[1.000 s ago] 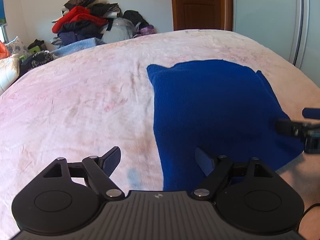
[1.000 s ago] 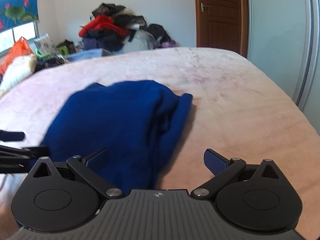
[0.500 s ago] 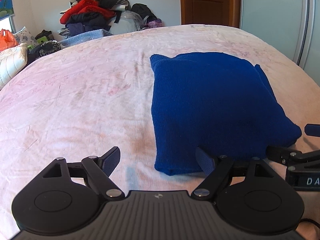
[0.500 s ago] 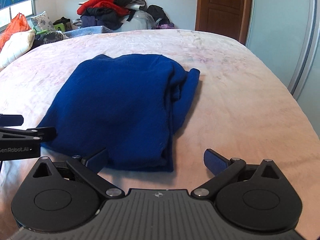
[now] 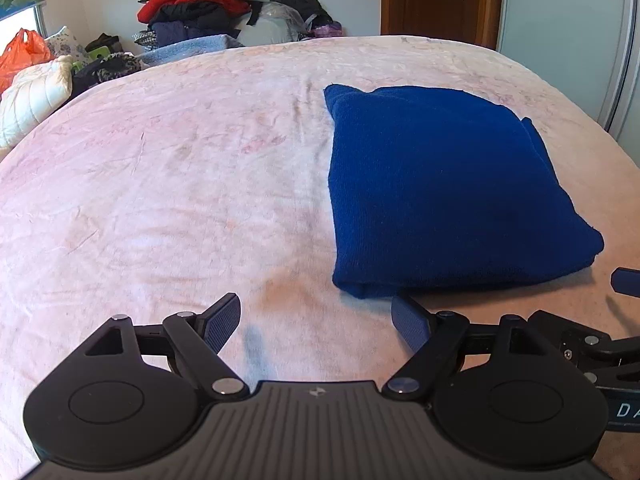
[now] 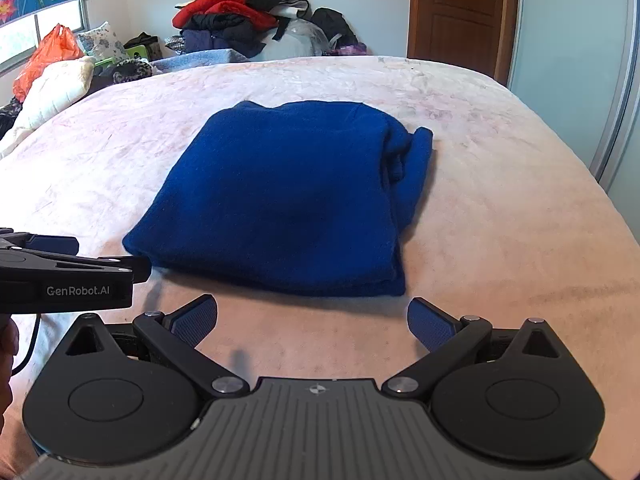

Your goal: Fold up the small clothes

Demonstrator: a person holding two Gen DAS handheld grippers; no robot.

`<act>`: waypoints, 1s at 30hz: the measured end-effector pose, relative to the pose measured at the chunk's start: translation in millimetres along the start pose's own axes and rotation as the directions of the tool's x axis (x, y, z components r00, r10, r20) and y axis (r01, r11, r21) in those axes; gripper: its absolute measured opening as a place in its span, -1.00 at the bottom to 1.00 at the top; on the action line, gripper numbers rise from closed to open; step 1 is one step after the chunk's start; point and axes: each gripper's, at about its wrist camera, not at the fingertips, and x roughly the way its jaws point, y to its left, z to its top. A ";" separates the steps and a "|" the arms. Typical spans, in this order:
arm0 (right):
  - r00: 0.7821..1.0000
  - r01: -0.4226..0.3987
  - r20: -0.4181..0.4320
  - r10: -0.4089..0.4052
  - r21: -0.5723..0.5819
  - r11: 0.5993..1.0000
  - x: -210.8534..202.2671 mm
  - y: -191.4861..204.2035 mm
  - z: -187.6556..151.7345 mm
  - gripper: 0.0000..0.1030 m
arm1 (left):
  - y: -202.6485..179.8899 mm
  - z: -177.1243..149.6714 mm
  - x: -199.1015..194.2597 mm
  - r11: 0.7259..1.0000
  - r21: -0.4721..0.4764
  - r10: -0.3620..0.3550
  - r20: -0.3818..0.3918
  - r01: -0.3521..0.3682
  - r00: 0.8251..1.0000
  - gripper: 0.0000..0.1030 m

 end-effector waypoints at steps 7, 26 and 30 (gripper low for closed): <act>1.000 -0.001 -0.015 0.001 0.020 1.000 -7.0 -0.5 -6.0 0.98 | 0.6 -5.6 -1.8 1.000 -0.006 -0.010 -0.035 0.010 0.999 0.61; 0.999 -0.010 -0.031 0.011 0.021 1.000 -6.6 -1.2 -6.2 0.98 | -1.2 -10.9 -6.5 1.000 0.020 0.004 -0.043 -0.003 0.999 0.61; 1.000 -0.007 -0.023 0.007 0.020 1.000 -9.4 -2.0 -6.6 0.98 | -1.8 -12.0 -6.2 1.000 0.019 0.002 -0.048 -0.001 0.999 0.61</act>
